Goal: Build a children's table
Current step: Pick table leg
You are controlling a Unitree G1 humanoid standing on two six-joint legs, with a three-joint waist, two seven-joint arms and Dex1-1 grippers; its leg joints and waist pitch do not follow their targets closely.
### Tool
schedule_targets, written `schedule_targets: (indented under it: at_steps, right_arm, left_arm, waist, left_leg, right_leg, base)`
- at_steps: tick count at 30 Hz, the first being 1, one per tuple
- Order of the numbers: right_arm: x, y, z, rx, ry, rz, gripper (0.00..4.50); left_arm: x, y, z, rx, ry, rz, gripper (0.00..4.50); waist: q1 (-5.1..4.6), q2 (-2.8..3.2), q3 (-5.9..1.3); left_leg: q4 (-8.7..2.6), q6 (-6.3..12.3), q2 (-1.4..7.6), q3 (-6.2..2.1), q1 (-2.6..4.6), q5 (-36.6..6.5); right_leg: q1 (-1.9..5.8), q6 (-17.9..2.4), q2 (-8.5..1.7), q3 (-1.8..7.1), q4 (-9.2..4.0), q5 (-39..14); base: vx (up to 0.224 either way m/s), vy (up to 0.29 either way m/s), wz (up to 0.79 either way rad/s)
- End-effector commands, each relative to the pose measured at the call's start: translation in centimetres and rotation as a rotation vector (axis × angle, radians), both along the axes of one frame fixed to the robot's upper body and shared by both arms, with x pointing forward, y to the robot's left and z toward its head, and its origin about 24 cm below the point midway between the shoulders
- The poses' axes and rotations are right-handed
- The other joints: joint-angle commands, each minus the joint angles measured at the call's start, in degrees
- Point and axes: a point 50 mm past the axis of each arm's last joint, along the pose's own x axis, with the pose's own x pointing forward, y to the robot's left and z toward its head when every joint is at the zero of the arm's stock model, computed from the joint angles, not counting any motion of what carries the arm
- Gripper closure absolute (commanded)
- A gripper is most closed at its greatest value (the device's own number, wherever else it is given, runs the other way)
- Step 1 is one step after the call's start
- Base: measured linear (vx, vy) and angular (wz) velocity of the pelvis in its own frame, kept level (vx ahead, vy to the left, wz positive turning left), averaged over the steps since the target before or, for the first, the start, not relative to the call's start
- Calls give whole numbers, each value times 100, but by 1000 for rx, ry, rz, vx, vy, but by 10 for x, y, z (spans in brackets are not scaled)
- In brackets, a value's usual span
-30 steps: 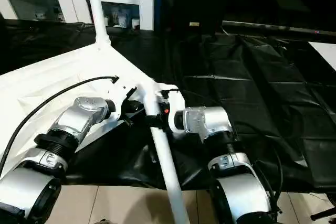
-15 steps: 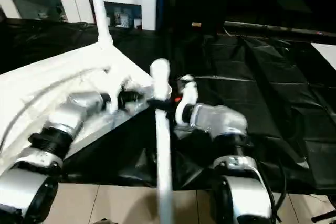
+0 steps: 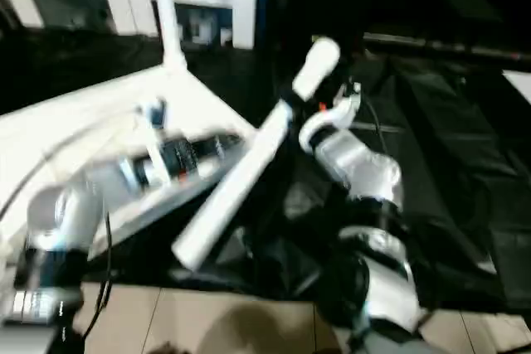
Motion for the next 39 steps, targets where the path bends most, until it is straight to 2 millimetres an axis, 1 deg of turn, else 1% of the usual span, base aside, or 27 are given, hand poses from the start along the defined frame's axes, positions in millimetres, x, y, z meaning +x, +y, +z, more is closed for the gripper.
schedule_targets:
  at_steps: [1,3,7,11,12,13,14,16,17,18,19,20,21,22,23,24,25,26,28,29,30,32,33,35,36,38,39]
  right_arm:
    - [8,-11,23,60,-60,-93,269]
    - [10,-12,28,77,-70,-104,270]
    - [12,-15,31,108,-58,-137,270]
    - [16,-24,35,123,-47,-187,270]
    - [16,-26,35,124,-48,-197,270]
    - [17,-28,36,126,-50,-207,270]
    - [18,-32,38,130,-54,-218,270]
    - [19,-35,41,135,-60,-229,270]
    - [19,-35,42,138,-61,-232,270]
    - [20,-37,45,134,-70,-238,270]
    - [21,-39,47,135,-75,-241,270]
    - [21,-39,48,135,-76,-241,271]
    - [21,-40,50,130,-81,-243,271]
    - [22,-40,50,125,-83,-243,271]
    - [22,-41,51,126,-83,-243,272]
    - [22,-41,50,124,-82,-242,272]
    - [23,-40,49,113,-79,-238,272]
    - [22,-39,48,101,-79,-233,272]
    - [23,-38,47,93,-78,-229,272]
    - [23,-36,47,90,-76,-226,272]
    - [23,-36,46,82,-77,-225,272]
    - [23,-36,46,79,-77,-224,272]
    - [23,-36,46,76,-77,-223,272]
    - [23,-36,46,72,-77,-220,272]
    - [23,-37,46,63,-79,-218,272]
    - [23,-37,45,59,-78,-217,272]
    - [23,-37,45,54,-78,-213,272]
  left_arm:
    - [-10,-10,0,-6,42,-51,166]
    - [-13,-10,-1,2,55,-70,141]
    - [-19,-9,-4,58,67,-89,107]
    - [-18,0,-11,141,75,-25,88]
    - [-18,1,-12,152,80,-21,59]
    - [-19,3,-14,171,79,-27,59]
    - [-22,4,-15,190,81,-37,52]
    - [-23,6,-16,210,86,-46,51]
    - [-24,7,-17,220,87,-50,81]
    - [-23,10,-19,243,91,-35,87]
    - [-21,11,-20,250,92,-20,78]
    - [-21,12,-21,251,92,-16,79]
    - [-19,14,-21,250,94,-2,79]
    - [-18,15,-20,249,95,2,92]
    - [-17,15,-20,245,90,11,120]
    - [-15,14,-18,236,80,27,116]
    - [-13,14,-16,226,73,42,112]
    - [-12,14,-14,212,66,54,123]
    - [-11,14,-10,181,54,58,161]
    - [-11,13,-4,127,39,50,163]
    - [-12,13,0,93,23,35,162]
    - [-14,13,3,63,8,15,193]
    - [-16,14,4,49,5,1,207]
    - [-16,16,3,54,12,5,212]
    - [-16,16,2,54,13,7,218]
    - [-16,16,2,54,14,9,245]
    - [-16,16,2,51,16,12,252]
  waist:
    - [-22,47,-377]
    - [-28,38,-391]
    - [-43,39,-395]
    - [-39,45,-413]
    - [-40,51,-414]
    - [-38,49,-413]
    - [-36,73,-407]
    - [-39,57,-405]
    - [-36,61,-408]
    - [-36,88,-407]
    - [-47,73,-398]
    - [-40,81,-400]
    - [-40,82,-405]
    - [-40,82,-405]
    - [-47,71,-404]
    - [-51,47,-409]
    - [-47,51,-411]
    - [-43,30,-411]
    - [-40,41,-418]
    - [-46,29,-415]
    - [-37,32,-423]
    - [-34,23,-423]
    - [-37,20,-418]
    - [-39,25,-414]
    - [-34,14,-412]
    - [-32,18,-411]
    - [-33,8,-415]
  left_leg:
    - [-435,-257,359,-167,116,-1169]
    - [-433,-296,353,-168,106,-1124]
    - [-422,-251,326,-160,89,-958]
    - [-410,-234,322,-160,86,-858]
    - [-405,-227,319,-158,85,-844]
    - [-403,-220,314,-153,88,-861]
    - [-410,-237,317,-160,92,-922]
    - [-408,-254,313,-158,97,-962]
    - [-406,-263,310,-159,99,-965]
    - [-403,-269,310,-159,108,-986]
    - [-402,-254,304,-158,105,-1071]
    - [-398,-229,297,-155,97,-1035]
    - [-396,-226,302,-157,96,-1008]
    - [-396,-226,302,-157,96,-1008]
    - [-396,-221,302,-158,86,-991]
    - [-389,-215,301,-157,82,-971]
    - [-385,-209,299,-156,79,-953]
    - [-379,-179,295,-150,71,-912]
    - [-373,-159,298,-152,71,-862]
    - [-374,-151,301,-151,68,-851]
    - [-361,-136,300,-146,68,-803]
    - [-360,-105,294,-143,67,-782]
    - [-363,-91,296,-145,62,-797]
    - [-361,-69,295,-143,65,-806]
    - [-363,-61,297,-144,65,-809]
    - [-364,-87,301,-144,72,-830]
    - [-361,-88,299,-144,66,-813]
  right_leg:
    - [296,-723,-467,388,-433,-1504]
    - [310,-701,-449,382,-404,-1377]
    - [321,-624,-428,387,-390,-1184]
    - [326,-637,-416,381,-359,-1000]
    - [328,-650,-411,379,-358,-940]
    - [325,-652,-408,379,-360,-947]
    - [325,-638,-403,375,-362,-1016]
    - [321,-613,-394,374,-361,-1044]
    - [325,-604,-396,371,-356,-1059]
    - [311,-594,-394,371,-357,-1096]
    - [306,-559,-385,370,-367,-1191]
    - [315,-550,-387,371,-377,-1192]
    - [313,-590,-391,369,-373,-1149]
    - [313,-590,-391,369,-373,-1149]
    - [323,-647,-393,370,-371,-1085]
    - [332,-675,-392,370,-362,-1036]
    - [336,-689,-396,371,-357,-1016]
    - [344,-699,-400,373,-358,-1023]
    - [342,-708,-401,368,-353,-1011]
    - [342,-717,-401,368,-351,-1001]
    - [341,-789,-406,367,-337,-906]
    - [342,-808,-398,367,-331,-866]
    - [344,-804,-399,366,-335,-906]
    - [338,-783,-391,368,-338,-931]
    - [341,-736,-399,371,-348,-1020]
    - [337,-706,-400,371,-356,-1095]
    - [343,-699,-400,372,-352,-1082]
  base:
    - [0,0,0]
    - [0,0,0]
    - [0,0,0]
    - [0,0,0]
    - [0,0,0]
    - [0,0,0]
    - [0,0,0]
    - [0,0,0]
    - [0,0,0]
    - [0,0,0]
    - [0,0,0]
    - [0,0,0]
    - [0,0,0]
    - [0,0,0]
    - [0,0,0]
    - [0,0,0]
    - [0,0,0]
    - [0,0,0]
    - [0,0,0]
    - [0,0,0]
    - [0,0,0]
    - [0,0,0]
    - [0,0,0]
    - [0,0,0]
    - [0,0,0]
    - [0,0,0]
    - [0,0,0]
